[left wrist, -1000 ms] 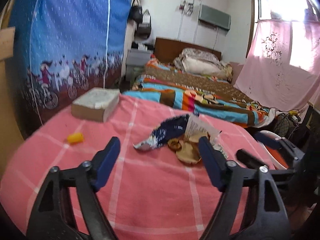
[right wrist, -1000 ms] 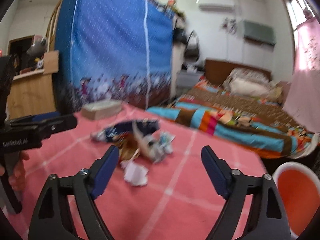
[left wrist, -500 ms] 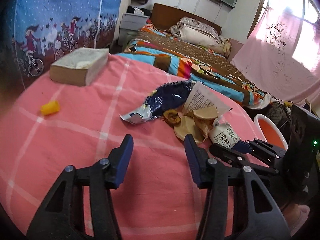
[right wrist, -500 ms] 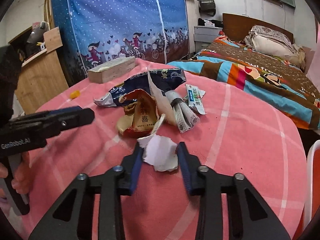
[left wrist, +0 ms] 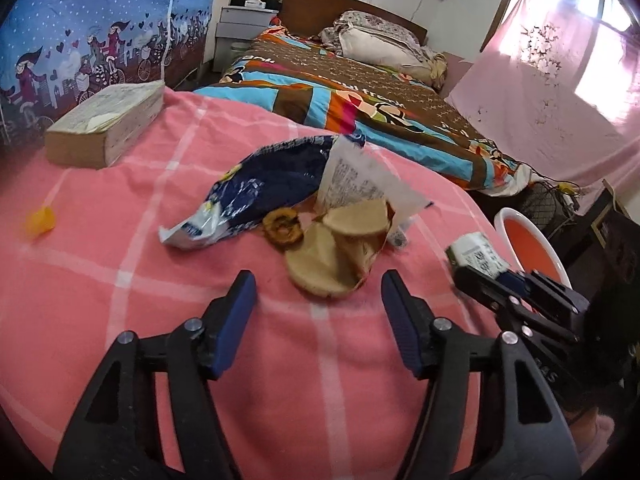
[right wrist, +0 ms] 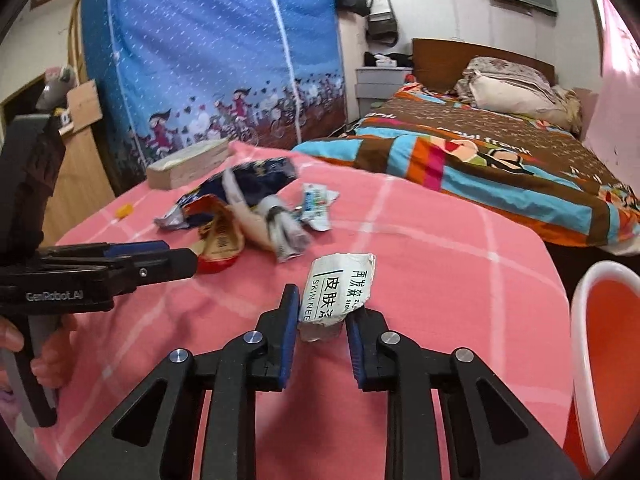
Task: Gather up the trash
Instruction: 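Grasp the tan snack wrapper with the left tool while the right tool grasps the white packet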
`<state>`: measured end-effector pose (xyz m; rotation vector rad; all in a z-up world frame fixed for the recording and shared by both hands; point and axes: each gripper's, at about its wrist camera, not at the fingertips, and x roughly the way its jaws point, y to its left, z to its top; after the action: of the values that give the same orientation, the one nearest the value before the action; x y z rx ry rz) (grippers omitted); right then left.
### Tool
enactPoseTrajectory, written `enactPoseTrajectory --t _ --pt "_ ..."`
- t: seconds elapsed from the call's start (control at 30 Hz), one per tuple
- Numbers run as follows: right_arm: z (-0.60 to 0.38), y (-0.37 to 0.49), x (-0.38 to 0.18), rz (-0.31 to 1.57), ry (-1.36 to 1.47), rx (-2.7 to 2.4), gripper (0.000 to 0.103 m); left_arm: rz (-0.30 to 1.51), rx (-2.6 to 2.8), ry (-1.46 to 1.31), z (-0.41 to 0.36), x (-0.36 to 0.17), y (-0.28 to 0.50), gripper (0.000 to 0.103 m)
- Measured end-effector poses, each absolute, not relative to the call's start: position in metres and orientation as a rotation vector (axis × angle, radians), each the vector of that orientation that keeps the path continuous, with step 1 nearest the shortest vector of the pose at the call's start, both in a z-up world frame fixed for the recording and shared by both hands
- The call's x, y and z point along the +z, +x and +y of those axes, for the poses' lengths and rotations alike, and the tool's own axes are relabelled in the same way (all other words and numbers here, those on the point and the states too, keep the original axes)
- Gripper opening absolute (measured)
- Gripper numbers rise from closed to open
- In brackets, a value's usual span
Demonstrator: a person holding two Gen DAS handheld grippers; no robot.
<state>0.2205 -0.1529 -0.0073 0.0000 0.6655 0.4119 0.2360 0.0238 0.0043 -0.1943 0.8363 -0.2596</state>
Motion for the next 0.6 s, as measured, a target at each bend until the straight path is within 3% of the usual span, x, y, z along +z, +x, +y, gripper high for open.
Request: enactPoseTrajectory --t 0.17,0.3,0.6 --pt "-0.162 0.219 -0.007 0.660 0.027 0.409 0.021 0.868 -0.204 -0.138 0.008 0.001 0.250 0.097" --pt "-0.163 0.219 -0.007 0.658 0.031 0.412 0.021 0.873 -0.207 -0.104 -0.002 0.000 0.251 0.088" --pt "-0.172 0.209 -0.004 0.635 0.040 0.417 0.021 0.871 -0.266 -0.109 -0.007 0.004 0.229 0.087"
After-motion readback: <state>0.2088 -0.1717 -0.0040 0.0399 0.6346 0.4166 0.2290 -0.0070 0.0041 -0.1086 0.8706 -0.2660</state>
